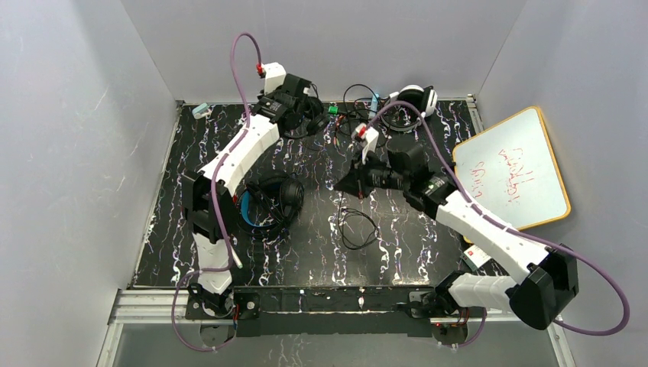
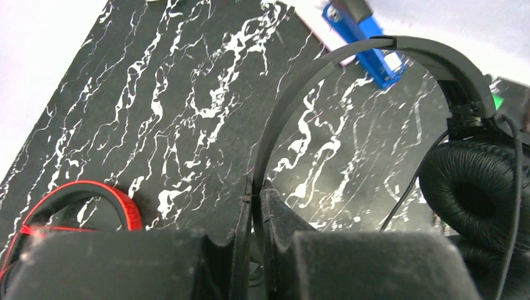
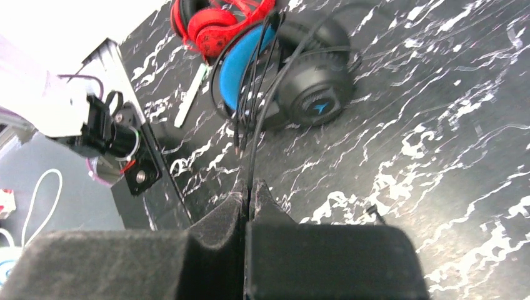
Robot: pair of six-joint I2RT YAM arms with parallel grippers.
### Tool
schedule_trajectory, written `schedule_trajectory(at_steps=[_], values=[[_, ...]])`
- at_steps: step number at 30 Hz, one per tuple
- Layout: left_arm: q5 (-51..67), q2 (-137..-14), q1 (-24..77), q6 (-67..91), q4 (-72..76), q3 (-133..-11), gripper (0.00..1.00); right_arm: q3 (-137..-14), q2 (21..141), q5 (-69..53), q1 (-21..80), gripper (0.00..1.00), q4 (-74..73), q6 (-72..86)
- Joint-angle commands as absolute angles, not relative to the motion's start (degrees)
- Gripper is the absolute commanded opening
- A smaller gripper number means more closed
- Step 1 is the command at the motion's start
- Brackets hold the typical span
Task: Wrap the headphones
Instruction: Wrap the headphones cable around the headphones.
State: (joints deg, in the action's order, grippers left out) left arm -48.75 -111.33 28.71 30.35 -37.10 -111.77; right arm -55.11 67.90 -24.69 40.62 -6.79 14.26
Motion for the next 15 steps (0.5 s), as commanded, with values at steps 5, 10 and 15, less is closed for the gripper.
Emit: schedule_trajectory(at_steps=[5,10,15], values=[[-46.29,-106.56,28.99,22.8,-33.83,-100.97,0.0,-76.55,75.8,-17.43,38.48,0.01,-18.72,8.53],[-45.83,-105.1,29.52,21.29,-33.5,-96.8,0.0,-85.43,80.27,-18.07,34.7,0.01,-22.16,8.35],[-40.75,-103.16,30.13,18.42,-32.34,-93.83,0.0,-90.46,83.19,-19.55,30.53,0.01,-24.18,8.3]])
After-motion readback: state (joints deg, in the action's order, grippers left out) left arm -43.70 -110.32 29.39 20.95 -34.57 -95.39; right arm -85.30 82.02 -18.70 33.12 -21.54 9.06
